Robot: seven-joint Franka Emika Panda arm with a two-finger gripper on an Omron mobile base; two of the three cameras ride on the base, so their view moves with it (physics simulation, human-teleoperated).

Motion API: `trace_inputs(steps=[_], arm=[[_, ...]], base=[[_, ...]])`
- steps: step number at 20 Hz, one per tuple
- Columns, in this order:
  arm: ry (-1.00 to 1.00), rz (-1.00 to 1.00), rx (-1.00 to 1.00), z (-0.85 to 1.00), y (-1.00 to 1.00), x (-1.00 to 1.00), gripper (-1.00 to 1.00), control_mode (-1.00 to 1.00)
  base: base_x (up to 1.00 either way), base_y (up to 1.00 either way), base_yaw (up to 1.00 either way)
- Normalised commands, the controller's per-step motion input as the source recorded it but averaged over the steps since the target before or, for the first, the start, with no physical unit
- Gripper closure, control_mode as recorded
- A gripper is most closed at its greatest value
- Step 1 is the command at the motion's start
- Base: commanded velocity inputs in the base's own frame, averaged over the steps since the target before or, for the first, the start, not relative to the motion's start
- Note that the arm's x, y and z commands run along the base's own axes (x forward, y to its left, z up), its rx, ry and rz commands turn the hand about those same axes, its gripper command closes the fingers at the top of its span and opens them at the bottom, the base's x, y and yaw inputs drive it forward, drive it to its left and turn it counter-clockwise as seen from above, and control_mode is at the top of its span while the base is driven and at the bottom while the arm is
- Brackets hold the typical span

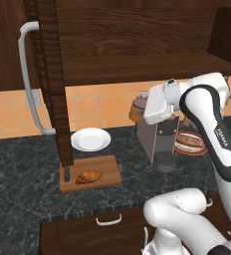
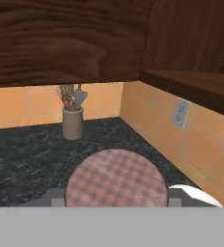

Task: From the different types of pastries on the counter, select a croissant and place it on the cutting board. Then retrieve a jar of jam from the cabinet and place it alongside the croissant on the cutting board.

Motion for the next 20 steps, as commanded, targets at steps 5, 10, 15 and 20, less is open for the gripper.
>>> trace_inputs(steps=[5, 10, 15, 20], arm=[[-0.21, 0.29, 0.16, -0.98, 0.15, -0.21, 1.00, -1.00], [0.17, 0.05, -0.08, -0.78, 0.00, -0.09, 1.00, -1.00], [0.16, 0.00, -0.29, -0.42, -0.05, -0.17, 1.00, -1.00], [0.02, 0.05, -0.11, -0.64, 0.08, 0.12, 1.00, -1.00]], base=[[0.00, 0.00, 0.00], [0.00, 0.00, 0.00], [0.00, 0.00, 0.00], [0.00, 0.00, 0.00]])
